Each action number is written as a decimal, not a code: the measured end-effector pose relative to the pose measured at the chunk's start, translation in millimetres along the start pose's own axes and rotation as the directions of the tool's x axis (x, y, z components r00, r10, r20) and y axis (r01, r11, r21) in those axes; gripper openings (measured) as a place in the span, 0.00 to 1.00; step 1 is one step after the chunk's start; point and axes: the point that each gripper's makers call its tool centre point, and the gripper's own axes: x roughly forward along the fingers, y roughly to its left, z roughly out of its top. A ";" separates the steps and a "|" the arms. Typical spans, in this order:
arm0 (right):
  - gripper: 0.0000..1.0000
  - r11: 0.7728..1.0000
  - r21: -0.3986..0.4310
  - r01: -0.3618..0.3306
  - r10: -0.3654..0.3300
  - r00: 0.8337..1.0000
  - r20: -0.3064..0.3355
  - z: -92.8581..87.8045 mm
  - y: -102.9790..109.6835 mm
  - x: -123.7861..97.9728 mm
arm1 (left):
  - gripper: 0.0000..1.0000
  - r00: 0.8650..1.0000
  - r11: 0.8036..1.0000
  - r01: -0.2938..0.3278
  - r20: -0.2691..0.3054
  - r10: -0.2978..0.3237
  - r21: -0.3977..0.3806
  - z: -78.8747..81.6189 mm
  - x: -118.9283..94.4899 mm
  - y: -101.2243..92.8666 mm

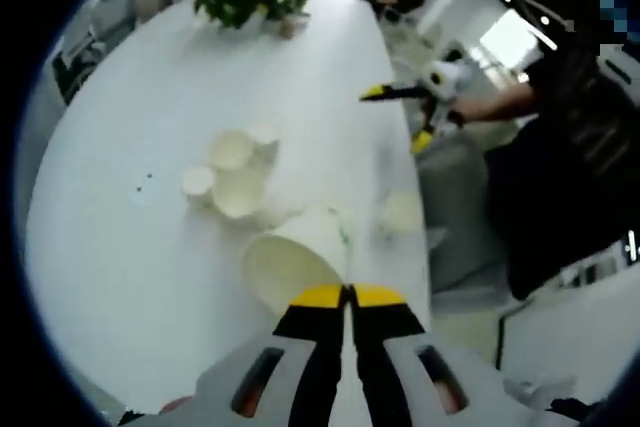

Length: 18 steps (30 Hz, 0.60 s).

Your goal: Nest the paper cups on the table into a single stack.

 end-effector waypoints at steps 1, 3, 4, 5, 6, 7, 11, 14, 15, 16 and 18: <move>0.86 1.000 -0.003 0.003 -0.003 1.000 -0.002 0.3 1.8 -1.9 | 0.00 1.000 1.000 -0.001 -0.009 0.001 0.017 1.8 -3.3 -4.3; 0.87 1.000 -0.007 0.012 -0.012 1.000 0.003 1.5 3.2 -5.3 | 0.00 1.000 1.000 0.009 -0.022 -0.008 0.028 7.2 -10.3 -16.7; 0.88 1.000 -0.007 0.017 -0.017 1.000 0.004 1.6 3.5 -7.7 | 0.00 0.999 0.999 0.008 -0.031 -0.006 0.040 9.2 -13.2 -20.9; 0.89 1.000 -0.007 0.023 -0.023 1.000 0.004 1.3 2.9 -8.9 | 0.00 0.999 0.998 0.008 -0.037 -0.005 0.067 13.2 -17.1 -26.5; 0.90 1.000 -0.004 0.031 -0.031 0.999 0.006 1.1 1.7 -10.8 | 0.00 0.999 0.997 0.006 -0.038 -0.003 0.077 15.5 -19.4 -29.4; 0.90 0.999 0.003 0.036 -0.036 0.999 0.010 1.8 1.4 -12.2 | 0.00 0.999 0.996 0.004 -0.044 0.000 0.084 18.3 -22.5 -33.4; 0.94 0.998 0.003 0.062 -0.062 0.998 0.020 5.3 0.5 -19.4 | 0.00 0.999 0.993 -0.003 -0.052 0.009 0.119 28.4 -31.8 -46.3; 0.97 0.997 -0.016 0.075 -0.075 0.997 0.031 9.1 2.0 -24.0 | 0.00 0.997 0.986 -0.004 -0.080 0.018 0.169 31.1 -33.7 -55.4; 0.99 0.997 -0.021 0.076 -0.075 0.997 0.033 9.6 2.6 -24.7 | 0.00 0.996 0.983 -0.004 -0.092 0.021 0.182 31.3 -33.8 -57.8; 1.00 0.996 -0.027 0.081 -0.080 0.996 0.037 10.4 2.9 -25.7 | 0.00 0.994 0.980 -0.002 -0.103 0.023 0.199 32.4 -33.9 -61.4; 1.00 0.994 -0.045 0.096 -0.094 0.994 0.048 12.8 2.4 -28.6 | 0.00 0.994 0.978 0.001 -0.107 0.022 0.206 35.9 -34.9 -65.9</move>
